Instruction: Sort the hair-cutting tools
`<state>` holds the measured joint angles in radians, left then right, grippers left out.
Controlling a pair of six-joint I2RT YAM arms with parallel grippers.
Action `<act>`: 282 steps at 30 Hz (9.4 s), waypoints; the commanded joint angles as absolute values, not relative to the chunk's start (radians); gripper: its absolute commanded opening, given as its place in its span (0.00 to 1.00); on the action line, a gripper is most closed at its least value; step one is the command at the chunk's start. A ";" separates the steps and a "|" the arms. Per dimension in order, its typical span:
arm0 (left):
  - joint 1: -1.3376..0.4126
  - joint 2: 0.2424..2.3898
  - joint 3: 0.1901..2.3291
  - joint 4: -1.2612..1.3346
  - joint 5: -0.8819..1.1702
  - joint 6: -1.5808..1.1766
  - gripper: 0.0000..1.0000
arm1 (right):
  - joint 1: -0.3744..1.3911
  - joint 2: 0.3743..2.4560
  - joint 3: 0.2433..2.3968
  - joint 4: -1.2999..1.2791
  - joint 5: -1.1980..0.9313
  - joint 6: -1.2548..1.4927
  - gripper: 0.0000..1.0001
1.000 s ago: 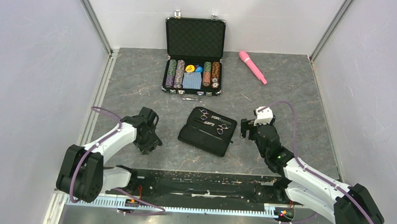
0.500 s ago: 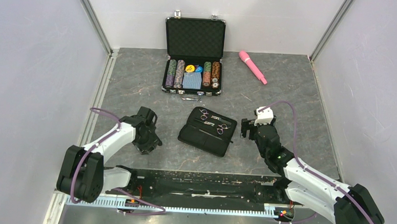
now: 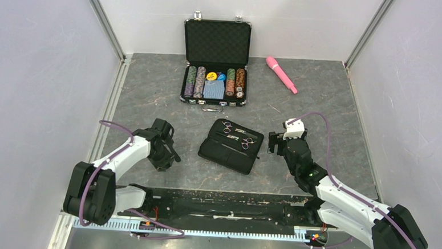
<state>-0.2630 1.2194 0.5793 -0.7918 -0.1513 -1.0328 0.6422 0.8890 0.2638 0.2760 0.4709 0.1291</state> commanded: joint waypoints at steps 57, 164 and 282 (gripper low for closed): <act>-1.053 1.036 0.803 -0.381 -0.252 -0.321 0.26 | 0.479 1.107 0.726 0.186 -0.311 0.372 0.86; -0.778 1.444 0.711 -0.413 0.095 -0.713 0.35 | 0.333 0.617 -0.050 0.464 0.071 1.012 0.00; -0.801 1.520 0.797 -0.434 0.117 -0.657 0.33 | 0.427 1.078 0.389 -0.083 0.003 0.365 0.69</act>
